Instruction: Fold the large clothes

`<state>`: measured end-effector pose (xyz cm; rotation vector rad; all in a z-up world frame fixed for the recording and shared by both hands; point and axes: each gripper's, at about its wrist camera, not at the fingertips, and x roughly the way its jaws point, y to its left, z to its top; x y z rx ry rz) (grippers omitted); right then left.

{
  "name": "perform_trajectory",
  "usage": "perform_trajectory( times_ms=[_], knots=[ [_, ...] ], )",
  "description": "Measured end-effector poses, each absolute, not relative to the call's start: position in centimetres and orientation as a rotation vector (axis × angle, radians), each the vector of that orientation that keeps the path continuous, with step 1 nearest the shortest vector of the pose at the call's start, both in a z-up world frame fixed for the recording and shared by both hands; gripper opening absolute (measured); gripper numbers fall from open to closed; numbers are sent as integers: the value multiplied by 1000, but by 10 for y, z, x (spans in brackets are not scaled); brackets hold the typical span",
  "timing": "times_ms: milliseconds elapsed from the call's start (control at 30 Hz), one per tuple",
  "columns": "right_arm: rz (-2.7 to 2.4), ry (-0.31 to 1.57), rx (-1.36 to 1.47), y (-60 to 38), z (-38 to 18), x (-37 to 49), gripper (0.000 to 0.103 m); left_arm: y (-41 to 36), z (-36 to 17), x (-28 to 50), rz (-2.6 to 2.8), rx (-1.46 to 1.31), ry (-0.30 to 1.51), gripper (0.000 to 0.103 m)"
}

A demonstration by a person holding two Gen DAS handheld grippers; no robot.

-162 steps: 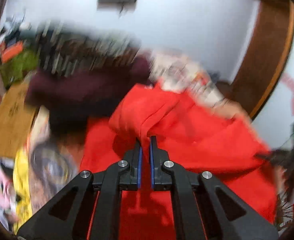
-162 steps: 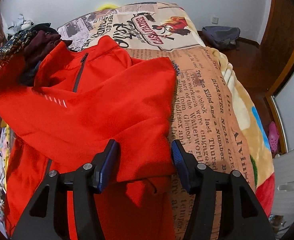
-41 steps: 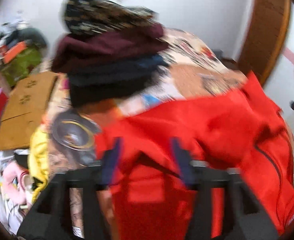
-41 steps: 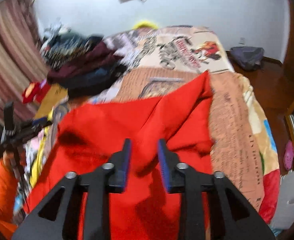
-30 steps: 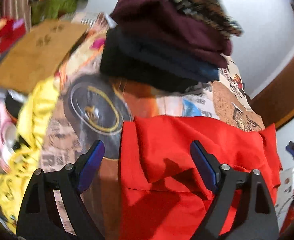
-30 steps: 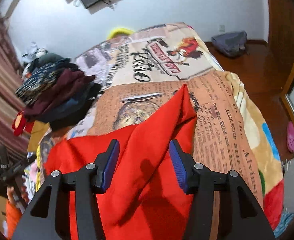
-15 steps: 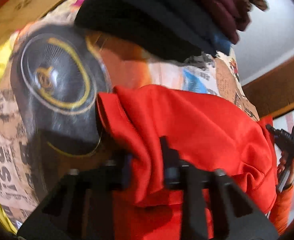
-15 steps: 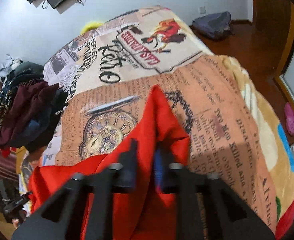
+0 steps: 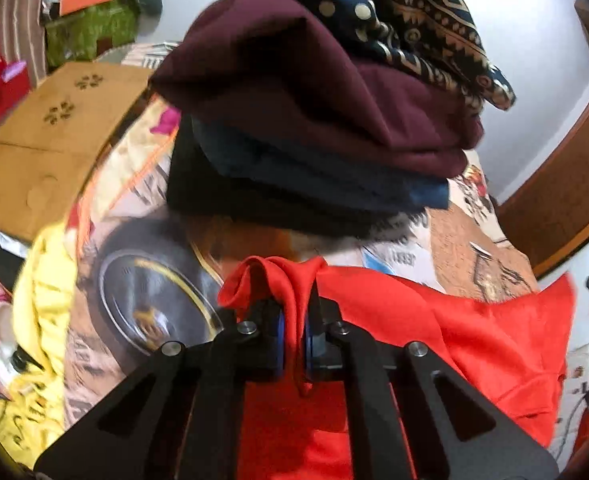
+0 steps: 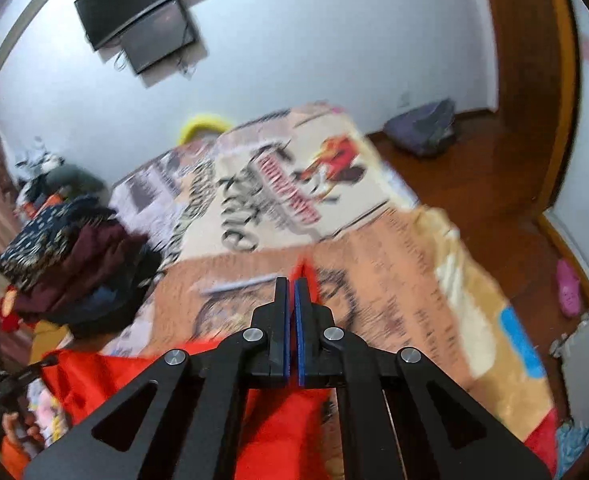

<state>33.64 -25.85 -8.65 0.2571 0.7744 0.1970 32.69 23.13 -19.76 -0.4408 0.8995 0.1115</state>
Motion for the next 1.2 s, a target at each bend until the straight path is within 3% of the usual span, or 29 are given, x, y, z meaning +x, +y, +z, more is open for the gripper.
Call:
perform_trajectory(
  times_ms=[167,233,400,467,600,633,700,967,1200],
  knots=[
    [198,851,183,-261,-100,334,2,231,-223,320,104,-408,1004,9],
    [225,870,132,-256,-106,326,2,227,-234,313,113,-378,1032,15],
    [298,962,124,-253,-118,314,4,231,-245,296,173,-325,1073,45],
    [316,1000,151,-254,-124,311,6,235,-242,289,189,-322,1071,49],
    [333,1085,172,-254,-136,307,20,233,-235,279,192,-315,1068,61],
    [331,1094,169,-254,-138,306,28,233,-234,275,191,-324,1066,61],
    [322,1105,161,-254,-141,301,34,229,-232,271,163,-373,1072,61],
    [388,1069,153,-239,-124,289,34,188,-214,270,-92,-551,1023,61],
    [547,1139,160,-198,-137,278,36,127,-234,290,-290,-629,1099,61]
  ],
)
